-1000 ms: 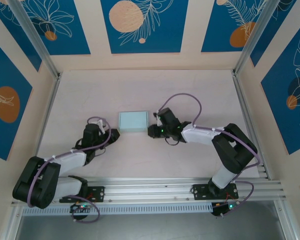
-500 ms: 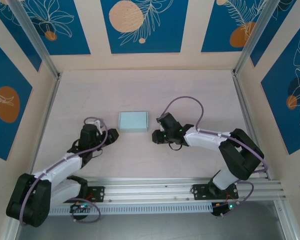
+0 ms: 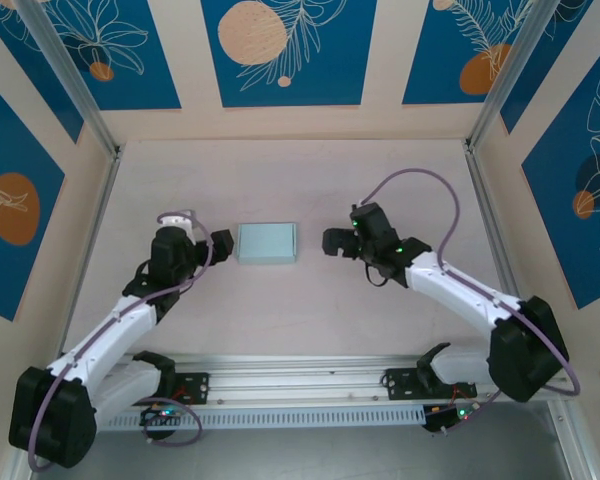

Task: Fold the paper box

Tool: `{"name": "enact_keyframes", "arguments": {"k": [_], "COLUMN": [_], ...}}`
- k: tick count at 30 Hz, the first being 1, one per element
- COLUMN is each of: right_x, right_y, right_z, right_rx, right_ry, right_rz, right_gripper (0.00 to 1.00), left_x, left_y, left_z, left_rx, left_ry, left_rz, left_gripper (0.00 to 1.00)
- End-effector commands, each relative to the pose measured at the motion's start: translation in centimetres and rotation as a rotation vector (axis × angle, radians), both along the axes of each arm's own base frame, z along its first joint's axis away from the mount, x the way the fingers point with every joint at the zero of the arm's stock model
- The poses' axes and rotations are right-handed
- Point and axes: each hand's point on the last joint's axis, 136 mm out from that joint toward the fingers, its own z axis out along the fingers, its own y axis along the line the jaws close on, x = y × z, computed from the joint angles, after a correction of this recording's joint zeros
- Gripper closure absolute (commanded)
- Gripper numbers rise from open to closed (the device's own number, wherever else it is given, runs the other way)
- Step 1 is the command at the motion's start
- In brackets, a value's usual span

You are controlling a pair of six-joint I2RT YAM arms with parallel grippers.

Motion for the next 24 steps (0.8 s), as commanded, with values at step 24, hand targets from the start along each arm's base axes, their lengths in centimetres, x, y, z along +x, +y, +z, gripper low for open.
{"name": "enact_keyframes", "arguments": {"k": [24], "right_x": [3.9], "right_y": [-13.3], "right_z": [-1.9], "right_rx": [-0.184], "right_ry": [-0.387], "right_rz": [-0.162], "right_gripper": [0.00], "left_x": [1.8], "left_y": [9.3], "left_z": [-1.7], "left_rx": [0.452], "left_ry": [-0.275], "left_rz": [0.165], "left_gripper": [0.00]}}
